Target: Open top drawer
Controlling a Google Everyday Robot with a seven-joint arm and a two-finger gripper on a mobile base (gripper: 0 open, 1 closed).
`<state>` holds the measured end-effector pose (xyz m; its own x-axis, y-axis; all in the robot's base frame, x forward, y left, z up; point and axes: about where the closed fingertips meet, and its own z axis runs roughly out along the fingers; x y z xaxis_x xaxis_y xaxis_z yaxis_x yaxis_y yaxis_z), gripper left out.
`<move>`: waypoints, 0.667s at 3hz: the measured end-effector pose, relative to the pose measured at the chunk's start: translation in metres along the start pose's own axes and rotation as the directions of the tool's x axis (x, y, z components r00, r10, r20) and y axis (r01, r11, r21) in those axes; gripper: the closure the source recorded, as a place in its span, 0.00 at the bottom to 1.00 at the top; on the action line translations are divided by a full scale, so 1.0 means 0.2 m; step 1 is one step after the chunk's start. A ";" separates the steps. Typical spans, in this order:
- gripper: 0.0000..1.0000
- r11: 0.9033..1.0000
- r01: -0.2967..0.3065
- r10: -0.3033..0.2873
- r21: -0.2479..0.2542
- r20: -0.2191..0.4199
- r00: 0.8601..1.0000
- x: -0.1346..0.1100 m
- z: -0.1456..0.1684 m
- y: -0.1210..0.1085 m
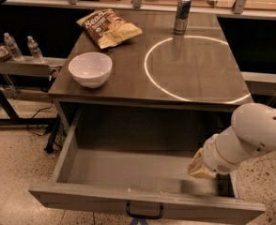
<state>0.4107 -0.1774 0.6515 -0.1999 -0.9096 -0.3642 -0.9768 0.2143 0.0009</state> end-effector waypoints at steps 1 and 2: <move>1.00 0.995 -0.051 0.041 0.087 0.112 0.993 0.12 -0.18 -0.12; 1.00 0.953 -0.086 0.025 0.290 0.209 0.978 0.30 -0.63 -0.24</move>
Offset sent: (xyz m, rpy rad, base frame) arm 0.0297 -0.1776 0.1592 0.1934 -0.4860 -0.2468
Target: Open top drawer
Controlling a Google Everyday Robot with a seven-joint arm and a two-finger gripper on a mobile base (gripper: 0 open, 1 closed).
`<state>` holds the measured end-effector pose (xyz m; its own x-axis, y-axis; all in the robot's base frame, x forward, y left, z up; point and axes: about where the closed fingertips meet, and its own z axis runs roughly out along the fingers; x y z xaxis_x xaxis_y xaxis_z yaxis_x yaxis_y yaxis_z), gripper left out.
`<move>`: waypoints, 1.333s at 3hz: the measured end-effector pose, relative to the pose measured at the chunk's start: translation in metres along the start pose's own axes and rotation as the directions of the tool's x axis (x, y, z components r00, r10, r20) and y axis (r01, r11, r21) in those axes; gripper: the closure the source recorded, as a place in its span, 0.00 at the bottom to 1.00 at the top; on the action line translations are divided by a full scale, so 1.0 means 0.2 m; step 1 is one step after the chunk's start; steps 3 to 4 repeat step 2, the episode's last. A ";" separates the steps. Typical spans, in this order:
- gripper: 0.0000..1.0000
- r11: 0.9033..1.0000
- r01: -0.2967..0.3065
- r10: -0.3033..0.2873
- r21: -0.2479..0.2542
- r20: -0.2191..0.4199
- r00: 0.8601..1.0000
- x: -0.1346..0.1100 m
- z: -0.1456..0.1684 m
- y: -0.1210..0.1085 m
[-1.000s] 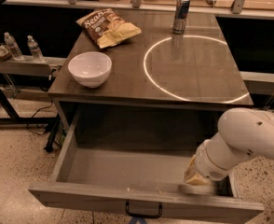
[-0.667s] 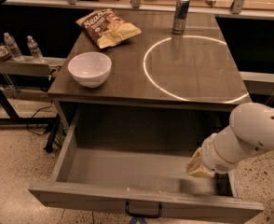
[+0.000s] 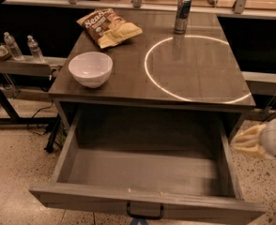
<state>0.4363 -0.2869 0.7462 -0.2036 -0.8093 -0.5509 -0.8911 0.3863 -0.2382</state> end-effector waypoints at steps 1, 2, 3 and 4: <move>1.00 0.990 0.023 -0.027 0.140 0.028 0.999 0.00 -0.31 -0.15; 1.00 0.987 0.030 -0.036 0.158 0.031 0.999 -0.01 -0.35 -0.18; 1.00 0.987 0.030 -0.036 0.158 0.031 0.999 -0.01 -0.35 -0.18; 1.00 0.987 0.030 -0.036 0.158 0.031 0.999 -0.01 -0.35 -0.18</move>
Offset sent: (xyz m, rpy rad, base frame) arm 0.0015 -0.0363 0.0511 -0.0108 -0.1221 -0.0453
